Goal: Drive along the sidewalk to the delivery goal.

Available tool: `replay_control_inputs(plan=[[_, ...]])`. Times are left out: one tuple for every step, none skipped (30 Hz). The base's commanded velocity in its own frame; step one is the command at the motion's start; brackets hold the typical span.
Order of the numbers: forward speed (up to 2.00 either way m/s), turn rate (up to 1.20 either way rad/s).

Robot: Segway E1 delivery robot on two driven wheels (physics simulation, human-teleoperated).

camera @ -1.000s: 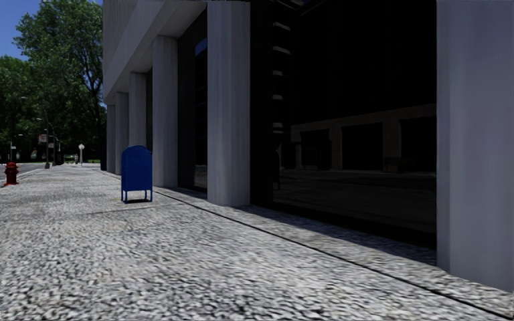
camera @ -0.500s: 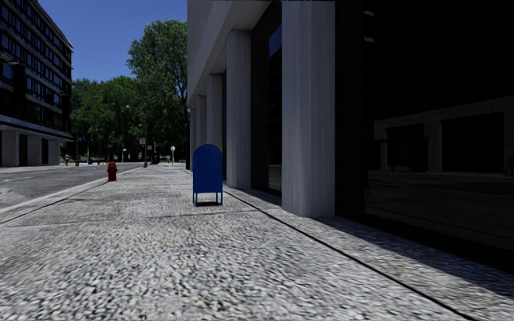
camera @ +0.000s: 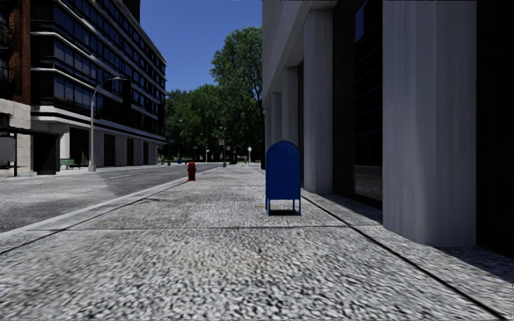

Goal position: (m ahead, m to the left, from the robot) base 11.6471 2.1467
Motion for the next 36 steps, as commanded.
replay_control_inputs(plan=[[1.76, 0.65], [1.76, 0.63], [1.77, 0.61], [1.77, 0.61], [1.77, 0.61], [1.77, 0.61], [1.77, 0.61], [1.77, 0.6], [1.77, 0.6], [1.78, 0.6], [2.0, 0.56], [2.0, 0.44], [2.0, 0.44], [2.0, 0.27], [2.0, 0.06], [2.0, 0.0], [2.0, 0.0], [2.0, 0.0], [2.0, 0.0], [2.0, 0.0], [2.0, 0.0], [2.0, 0.0], [2.0, 0.0], [2.0, 0.0], [2.0, 0.0], [2.0, 0.0], [2.0, 0.0], [2.0, 0.0], [2.0, 0.0], [2.0, 0.0], [2.0, 0.0], [2.0, 0.0], [2.0, 0.0], [2.0, 0.0], [2.0, 0.0], [2.0, 0.0]])
